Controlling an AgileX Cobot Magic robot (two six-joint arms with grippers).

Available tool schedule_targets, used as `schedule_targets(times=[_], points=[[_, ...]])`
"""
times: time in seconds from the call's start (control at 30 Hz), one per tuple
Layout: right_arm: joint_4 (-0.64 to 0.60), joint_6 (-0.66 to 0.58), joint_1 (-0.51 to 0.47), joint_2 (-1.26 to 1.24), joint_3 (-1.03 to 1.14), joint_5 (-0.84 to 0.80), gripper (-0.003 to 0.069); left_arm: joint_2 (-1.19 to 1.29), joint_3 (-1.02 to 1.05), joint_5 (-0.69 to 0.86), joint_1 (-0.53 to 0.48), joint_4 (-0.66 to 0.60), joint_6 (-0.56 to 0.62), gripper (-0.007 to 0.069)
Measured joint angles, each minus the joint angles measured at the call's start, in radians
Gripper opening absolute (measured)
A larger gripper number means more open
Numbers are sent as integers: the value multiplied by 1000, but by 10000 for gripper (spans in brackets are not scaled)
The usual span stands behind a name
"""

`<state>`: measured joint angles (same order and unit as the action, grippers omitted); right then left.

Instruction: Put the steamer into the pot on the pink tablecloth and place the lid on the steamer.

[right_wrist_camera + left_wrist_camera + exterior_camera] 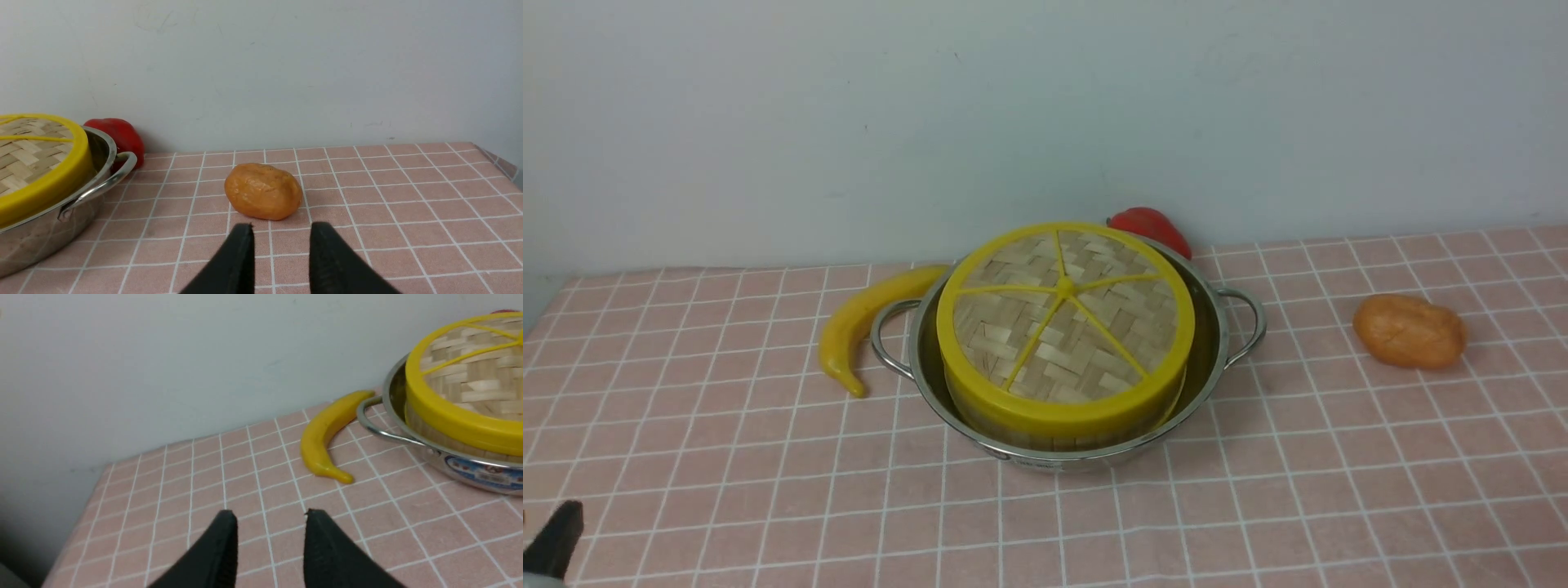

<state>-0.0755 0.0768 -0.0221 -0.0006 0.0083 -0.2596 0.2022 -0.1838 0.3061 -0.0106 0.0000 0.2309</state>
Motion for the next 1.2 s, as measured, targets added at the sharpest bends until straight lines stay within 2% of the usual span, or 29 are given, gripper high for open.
schedule_targets(times=[0.1, 0.2, 1.2], points=[[0, 0, 0, 0, 0, -1, 227, -125, 142, -50, -7, 0, -67, 232], [0, 0, 0, 0, 0, -1, 231, -191, 189, -49, -9, 0, -94, 232], [0, 0, 0, -1, 0, -2, 240, -203, 191, -46, -9, 0, -114, 243]])
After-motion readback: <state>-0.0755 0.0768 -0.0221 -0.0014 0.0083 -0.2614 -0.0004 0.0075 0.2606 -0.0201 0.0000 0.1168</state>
